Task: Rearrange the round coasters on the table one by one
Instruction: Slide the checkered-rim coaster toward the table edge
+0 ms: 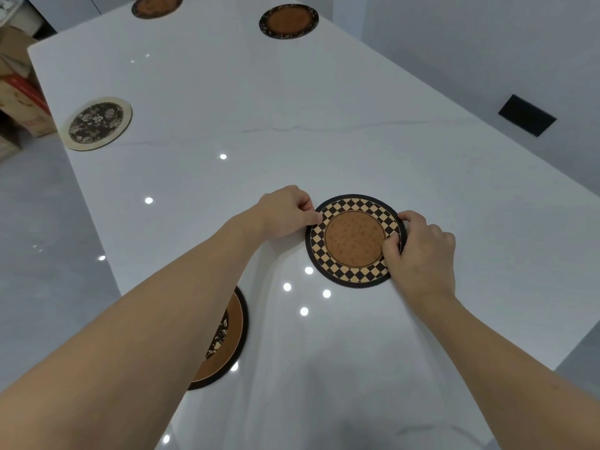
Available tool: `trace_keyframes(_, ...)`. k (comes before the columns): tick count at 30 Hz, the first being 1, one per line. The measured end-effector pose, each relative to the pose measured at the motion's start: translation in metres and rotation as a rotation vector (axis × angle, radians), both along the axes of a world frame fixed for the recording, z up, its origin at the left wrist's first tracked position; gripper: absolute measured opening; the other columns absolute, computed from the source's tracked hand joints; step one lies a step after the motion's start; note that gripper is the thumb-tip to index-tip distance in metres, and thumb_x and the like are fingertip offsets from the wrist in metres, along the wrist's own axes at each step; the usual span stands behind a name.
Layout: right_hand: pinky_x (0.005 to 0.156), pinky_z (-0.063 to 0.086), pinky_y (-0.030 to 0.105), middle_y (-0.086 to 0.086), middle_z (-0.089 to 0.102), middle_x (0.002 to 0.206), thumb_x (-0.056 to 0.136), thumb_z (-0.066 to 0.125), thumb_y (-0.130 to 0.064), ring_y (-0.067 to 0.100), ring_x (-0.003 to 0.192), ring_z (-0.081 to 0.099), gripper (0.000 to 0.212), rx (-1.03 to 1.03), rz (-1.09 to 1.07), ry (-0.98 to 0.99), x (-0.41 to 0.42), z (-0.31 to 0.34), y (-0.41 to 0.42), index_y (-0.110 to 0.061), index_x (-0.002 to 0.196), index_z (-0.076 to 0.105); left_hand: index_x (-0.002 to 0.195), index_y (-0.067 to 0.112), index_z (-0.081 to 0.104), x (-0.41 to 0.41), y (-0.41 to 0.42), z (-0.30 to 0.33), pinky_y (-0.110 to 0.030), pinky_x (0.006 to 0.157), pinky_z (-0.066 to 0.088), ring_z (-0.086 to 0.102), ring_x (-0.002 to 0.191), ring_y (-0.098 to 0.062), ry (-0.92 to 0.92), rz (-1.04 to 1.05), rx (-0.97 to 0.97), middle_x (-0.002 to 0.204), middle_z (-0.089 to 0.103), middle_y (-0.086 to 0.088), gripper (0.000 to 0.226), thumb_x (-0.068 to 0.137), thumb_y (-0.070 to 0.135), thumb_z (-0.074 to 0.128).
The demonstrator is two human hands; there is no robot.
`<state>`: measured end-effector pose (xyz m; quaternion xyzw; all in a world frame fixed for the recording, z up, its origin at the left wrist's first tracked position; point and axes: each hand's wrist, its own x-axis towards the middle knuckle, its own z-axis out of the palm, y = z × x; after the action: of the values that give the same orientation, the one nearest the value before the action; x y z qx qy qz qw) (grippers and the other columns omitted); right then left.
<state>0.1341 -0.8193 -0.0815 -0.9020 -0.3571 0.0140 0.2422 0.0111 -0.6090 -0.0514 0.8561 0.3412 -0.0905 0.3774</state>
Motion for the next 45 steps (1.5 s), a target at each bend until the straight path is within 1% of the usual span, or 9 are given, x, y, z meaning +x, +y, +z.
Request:
trace_keyframes(5,0.085,0.036,0.043,0.006,0.061,0.077,0.087,0.045,-0.025,0.028,0.074,0.051,0.042,-0.052,0.054,-0.04,-0.001,-0.002,0.0,-0.011,0.125,0.048,0.08,0.016,0.06,0.006,0.011,0.007,-0.03,0.067,0.042,0.056,0.08,-0.018,0.09,-0.176,0.116,0.086,0.062,0.002,0.028,0.087,0.043,0.063)
trace_keyframes(10,0.082,0.035,0.04,0.005,0.059,0.069,0.083,0.04,-0.03,0.025,0.067,0.048,0.044,-0.05,0.11,-0.055,0.0,-0.005,0.0,-0.013,0.122,0.053,0.076,0.023,0.061,0.026,0.036,0.026,-0.029,0.06,0.041,0.055,0.072,-0.014,0.238,-0.36,0.18,0.078,0.062,0.007,0.032,0.075,0.052,0.073)
trace_keyframes(13,0.081,0.035,0.041,0.004,0.054,0.065,0.084,0.038,-0.031,0.028,0.067,0.048,0.047,-0.081,0.099,-0.066,-0.001,-0.004,0.001,-0.01,0.123,0.053,0.078,0.023,0.057,0.028,0.039,0.023,-0.032,0.067,0.045,0.054,0.072,-0.014,0.177,-0.323,0.153,0.08,0.06,0.008,0.037,0.068,0.05,0.079)
trace_keyframes(17,0.081,0.034,0.04,0.007,0.059,0.065,0.084,0.039,-0.032,0.029,0.067,0.05,0.045,-0.083,0.091,-0.062,-0.002,-0.003,0.001,-0.01,0.119,0.058,0.083,0.016,0.065,0.021,0.04,0.017,-0.026,0.065,0.045,0.055,0.069,-0.009,0.051,-0.215,0.02,0.075,0.063,0.009,0.026,0.074,0.036,0.079)
trace_keyframes(23,0.078,0.031,0.033,-0.003,0.058,0.061,0.081,0.044,-0.036,0.023,0.063,0.053,0.037,-0.013,0.133,0.02,0.001,-0.005,-0.001,-0.017,0.109,0.059,0.09,0.019,0.059,0.02,0.041,0.019,-0.024,0.064,0.04,0.049,0.068,-0.008,0.048,-0.209,-0.028,0.075,0.052,0.012,0.025,0.077,0.03,0.076)
trace_keyframes(30,0.071,0.031,0.032,-0.013,0.043,0.052,0.076,0.049,-0.03,0.018,0.058,0.046,0.03,0.053,0.163,0.049,0.0,-0.001,-0.003,-0.017,0.102,0.06,0.073,0.021,0.06,0.02,0.036,0.022,-0.026,0.064,0.044,0.052,0.071,-0.012,0.11,-0.241,0.047,0.078,0.061,0.007,0.022,0.081,0.037,0.073)
trace_keyframes(37,0.075,0.041,0.039,-0.008,0.048,0.061,0.077,0.048,-0.025,0.021,0.062,0.048,0.036,0.019,0.17,0.058,0.0,0.001,-0.002,-0.014,0.109,0.059,0.091,0.013,0.065,0.038,0.022,0.028,-0.03,0.065,0.046,0.061,0.083,-0.022,0.282,-0.304,0.24,0.089,0.065,-0.001,0.019,0.085,0.03,0.069)
trace_keyframes(41,0.079,0.041,0.038,-0.008,0.047,0.07,0.081,0.051,-0.021,0.017,0.067,0.044,0.036,0.017,0.178,0.049,0.001,-0.002,-0.003,-0.017,0.116,0.056,0.066,0.01,0.042,0.048,0.007,0.029,-0.027,0.049,0.032,0.04,0.056,-0.019,0.34,-0.283,0.348,0.064,0.043,-0.002,0.019,0.08,0.009,0.054)
trace_keyframes(45,0.084,0.038,0.033,-0.02,0.04,0.068,0.084,0.048,-0.024,0.013,0.071,0.045,0.037,0.048,0.2,0.101,0.004,-0.004,-0.005,-0.026,0.121,0.05,0.065,0.013,0.036,0.042,-0.015,0.025,-0.026,0.047,0.029,0.037,0.054,-0.016,0.27,-0.192,0.4,0.064,0.041,-0.001,0.02,0.078,0.006,0.05)
